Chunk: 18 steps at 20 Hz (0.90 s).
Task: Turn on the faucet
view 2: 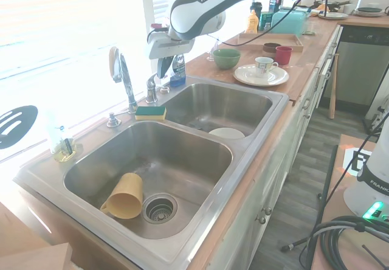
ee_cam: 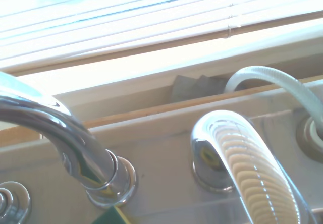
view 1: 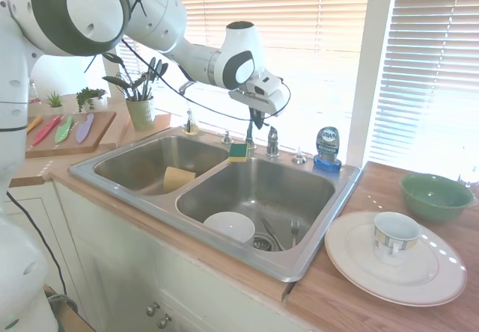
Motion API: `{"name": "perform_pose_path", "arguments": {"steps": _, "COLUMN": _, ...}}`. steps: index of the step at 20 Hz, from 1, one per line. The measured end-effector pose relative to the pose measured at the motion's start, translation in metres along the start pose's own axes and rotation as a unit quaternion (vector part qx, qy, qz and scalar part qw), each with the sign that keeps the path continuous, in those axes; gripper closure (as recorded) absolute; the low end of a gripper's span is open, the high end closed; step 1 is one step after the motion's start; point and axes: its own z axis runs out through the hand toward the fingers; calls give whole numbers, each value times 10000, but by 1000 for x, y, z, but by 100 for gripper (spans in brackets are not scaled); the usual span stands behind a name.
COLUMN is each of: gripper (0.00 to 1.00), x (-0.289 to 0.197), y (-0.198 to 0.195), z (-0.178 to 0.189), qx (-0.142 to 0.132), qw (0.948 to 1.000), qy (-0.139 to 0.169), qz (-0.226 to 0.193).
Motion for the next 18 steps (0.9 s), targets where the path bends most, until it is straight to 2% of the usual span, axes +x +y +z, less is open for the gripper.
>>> {"name": "perform_pose_path", "arguments": {"steps": 3, "gripper": 100, "x": -5, "y": -4, "z": -1, "qx": 12, "qw": 10000, "qy": -18, "qz": -44}}
{"name": "perform_pose_path", "arguments": {"steps": 5, "gripper": 100, "x": -11, "y": -4, "z": 0, "qx": -81, "qw": 9999, "qy": -106, "qz": -72}}
{"name": "perform_pose_path", "arguments": {"steps": 9, "gripper": 100, "x": -15, "y": 16, "z": 11, "qx": -751, "qw": 9956, "qy": -541, "qz": 130}}
{"name": "perform_pose_path", "arguments": {"steps": 11, "gripper": 100, "x": -10, "y": 25, "z": 14, "qx": -931, "qw": 9934, "qy": -630, "qz": 214}}
{"name": "perform_pose_path", "arguments": {"steps": 13, "gripper": 100, "x": -4, "y": 28, "z": 12, "qx": -997, "qw": 9926, "qy": -600, "qz": 349}}
{"name": "perform_pose_path", "arguments": {"steps": 18, "gripper": 100, "x": 10, "y": 20, "z": 5, "qx": -942, "qw": 9932, "qy": -430, "qz": 532}}
